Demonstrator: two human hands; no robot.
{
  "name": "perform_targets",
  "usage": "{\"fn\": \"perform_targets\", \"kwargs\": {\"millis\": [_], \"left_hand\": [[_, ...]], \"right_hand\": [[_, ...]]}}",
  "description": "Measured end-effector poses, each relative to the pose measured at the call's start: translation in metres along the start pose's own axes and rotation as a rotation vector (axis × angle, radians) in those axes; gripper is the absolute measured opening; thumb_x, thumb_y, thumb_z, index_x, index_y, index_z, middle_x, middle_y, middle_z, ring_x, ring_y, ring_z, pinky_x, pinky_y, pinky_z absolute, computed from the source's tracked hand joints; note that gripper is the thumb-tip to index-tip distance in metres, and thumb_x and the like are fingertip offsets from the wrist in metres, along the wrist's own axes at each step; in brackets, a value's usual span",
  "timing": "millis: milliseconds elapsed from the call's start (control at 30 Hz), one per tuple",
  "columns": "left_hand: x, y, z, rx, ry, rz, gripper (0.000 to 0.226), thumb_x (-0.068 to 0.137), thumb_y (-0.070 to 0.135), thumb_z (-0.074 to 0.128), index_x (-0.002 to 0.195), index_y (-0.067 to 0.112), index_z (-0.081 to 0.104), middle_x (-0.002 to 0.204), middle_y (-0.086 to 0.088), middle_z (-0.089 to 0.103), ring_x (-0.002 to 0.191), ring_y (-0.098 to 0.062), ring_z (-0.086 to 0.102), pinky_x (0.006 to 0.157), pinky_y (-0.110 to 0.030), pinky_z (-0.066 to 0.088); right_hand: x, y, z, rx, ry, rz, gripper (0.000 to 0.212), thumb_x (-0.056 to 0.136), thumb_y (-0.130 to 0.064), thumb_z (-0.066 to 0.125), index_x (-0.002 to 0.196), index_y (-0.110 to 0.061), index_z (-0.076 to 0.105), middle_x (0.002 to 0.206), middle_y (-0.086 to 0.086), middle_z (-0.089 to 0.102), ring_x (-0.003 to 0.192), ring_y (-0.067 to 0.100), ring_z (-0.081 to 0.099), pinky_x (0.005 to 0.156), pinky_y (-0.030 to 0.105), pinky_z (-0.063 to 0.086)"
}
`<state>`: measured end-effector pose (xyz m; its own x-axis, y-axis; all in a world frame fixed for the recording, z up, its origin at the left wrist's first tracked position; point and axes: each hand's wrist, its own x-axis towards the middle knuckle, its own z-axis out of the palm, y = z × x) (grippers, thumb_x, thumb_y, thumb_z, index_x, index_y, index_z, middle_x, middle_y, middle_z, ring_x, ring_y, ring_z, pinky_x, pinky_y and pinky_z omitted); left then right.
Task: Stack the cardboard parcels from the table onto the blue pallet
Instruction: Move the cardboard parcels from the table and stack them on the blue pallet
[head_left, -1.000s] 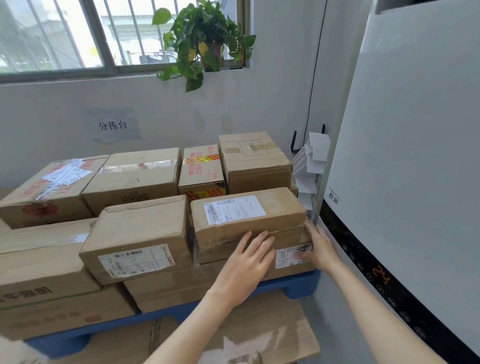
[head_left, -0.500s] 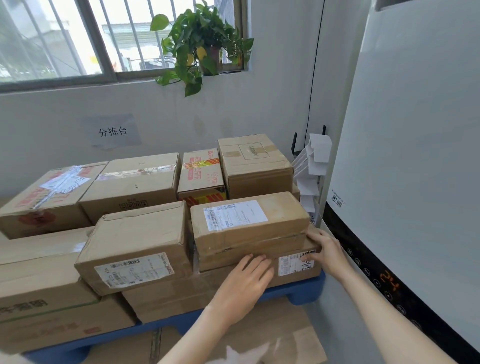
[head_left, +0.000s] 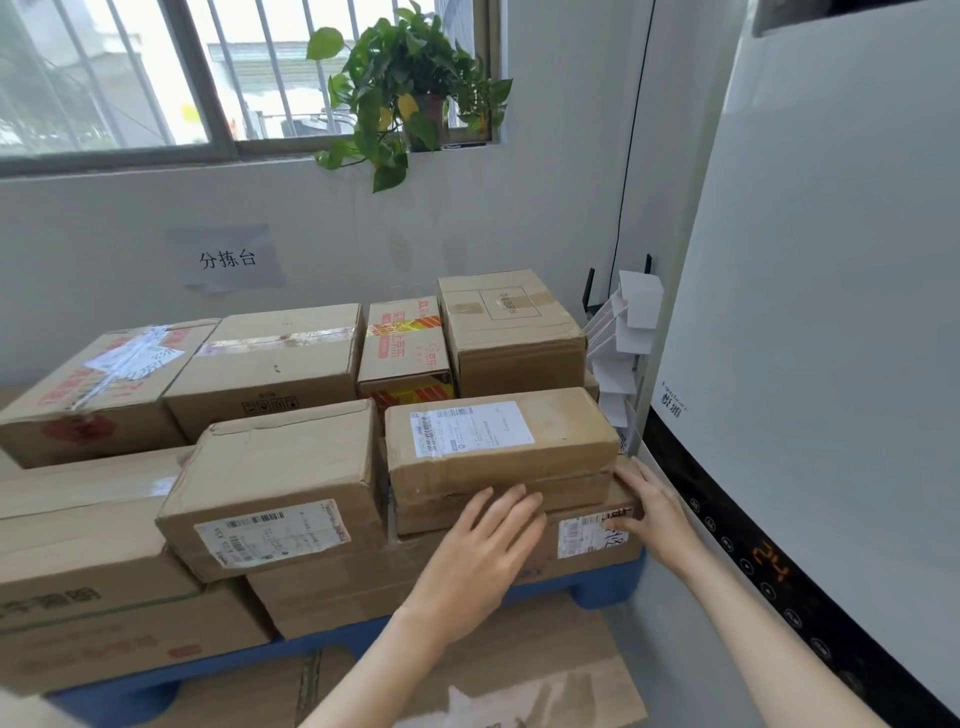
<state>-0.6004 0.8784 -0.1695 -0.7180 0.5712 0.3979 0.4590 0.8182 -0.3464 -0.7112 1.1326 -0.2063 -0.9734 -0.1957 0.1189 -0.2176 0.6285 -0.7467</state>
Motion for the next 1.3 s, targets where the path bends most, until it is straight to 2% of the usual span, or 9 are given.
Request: {"fn": "perform_targets", "kwargs": {"millis": [100,233,333,500,667,867,1033,1167,1300], "left_hand": [[0.005,-0.02,-0.018,0.01,0.11,-0.186,0.06,0.08,0.011,0.062,0.138,0.012,0.046,0.146,-0.009,0.042,0.137,-0.028,0.036,0.112,-0.047,0.027],[0.013,-0.05,-0.033,0.046,0.053,-0.389,0.066,0.079,0.031,0.073,0.138,0.016,0.045,0.145,-0.01,0.042,0.136,-0.031,0.035,0.111,-0.05,0.031],[0.014,-0.059,-0.036,0.028,-0.038,-0.511,0.07,0.076,0.043,0.074,0.137,0.019,0.048,0.142,-0.011,0.047,0.133,-0.033,0.039,0.109,-0.055,0.032],[0.011,-0.053,-0.036,-0.044,-0.071,-0.588,0.064,0.077,0.039,0.075,0.134,0.019,0.052,0.137,-0.009,0.054,0.13,-0.031,0.047,0.104,-0.051,0.042],[0.002,-0.055,-0.048,-0.145,-0.045,-0.612,0.063,0.093,0.047,0.05,0.148,0.024,0.029,0.155,-0.003,0.03,0.145,-0.023,0.023,0.117,-0.045,0.018],[-0.035,-0.107,-0.092,-0.279,0.157,-0.85,0.057,0.094,0.05,0.046,0.144,0.026,0.037,0.151,0.006,0.035,0.142,-0.013,0.026,0.114,-0.035,0.022],[-0.101,-0.169,-0.127,-0.315,0.247,-1.036,0.049,0.094,0.04,0.054,0.138,0.02,0.045,0.143,0.001,0.047,0.138,-0.016,0.034,0.113,-0.04,0.026],[-0.17,-0.219,-0.14,-0.311,0.239,-1.236,0.045,0.092,0.034,0.058,0.134,0.019,0.049,0.138,-0.002,0.052,0.13,-0.021,0.043,0.106,-0.045,0.036],[-0.245,-0.27,-0.143,-0.395,0.213,-1.459,0.045,0.091,0.035,0.058,0.133,0.02,0.048,0.136,-0.004,0.052,0.124,-0.026,0.047,0.101,-0.047,0.04]], "right_hand": [[-0.009,-0.017,-0.002,0.019,0.023,0.066,0.109,0.064,-0.014,0.087,0.151,-0.03,0.023,0.161,0.0,0.007,0.147,0.019,0.012,0.117,0.04,0.016],[-0.014,-0.053,-0.003,0.117,0.133,-0.007,0.12,0.058,-0.032,0.091,0.151,-0.036,0.016,0.156,-0.004,0.023,0.142,0.017,0.024,0.114,0.044,0.024],[-0.008,-0.08,-0.004,0.187,0.135,-0.056,0.117,0.061,-0.035,0.089,0.15,-0.043,0.013,0.152,-0.006,0.033,0.137,0.017,0.03,0.112,0.048,0.031],[-0.004,-0.091,0.0,0.13,0.168,-0.082,0.094,0.071,-0.029,0.083,0.147,-0.036,0.027,0.147,-0.001,0.04,0.134,0.021,0.036,0.111,0.046,0.034],[-0.012,-0.1,-0.005,0.125,0.152,-0.061,0.099,0.069,-0.037,0.083,0.148,-0.033,0.025,0.15,0.0,0.033,0.136,0.02,0.032,0.111,0.043,0.031],[-0.008,-0.165,-0.006,0.099,0.325,-0.178,0.092,0.066,-0.047,0.082,0.144,-0.03,0.035,0.152,0.0,0.033,0.139,0.02,0.031,0.11,0.046,0.03],[0.01,-0.24,0.047,0.077,0.179,-0.328,0.065,0.081,-0.043,0.071,0.137,-0.023,0.045,0.145,0.002,0.044,0.136,0.019,0.037,0.111,0.042,0.034],[0.012,-0.294,0.109,-0.014,0.087,-0.451,0.053,0.086,-0.039,0.067,0.133,-0.02,0.05,0.143,0.002,0.045,0.136,0.018,0.036,0.108,0.031,0.027],[0.006,-0.343,0.176,-0.079,-0.003,-0.526,0.047,0.088,-0.041,0.064,0.131,-0.027,0.053,0.147,-0.001,0.041,0.141,0.017,0.03,0.116,0.039,0.027]]}}
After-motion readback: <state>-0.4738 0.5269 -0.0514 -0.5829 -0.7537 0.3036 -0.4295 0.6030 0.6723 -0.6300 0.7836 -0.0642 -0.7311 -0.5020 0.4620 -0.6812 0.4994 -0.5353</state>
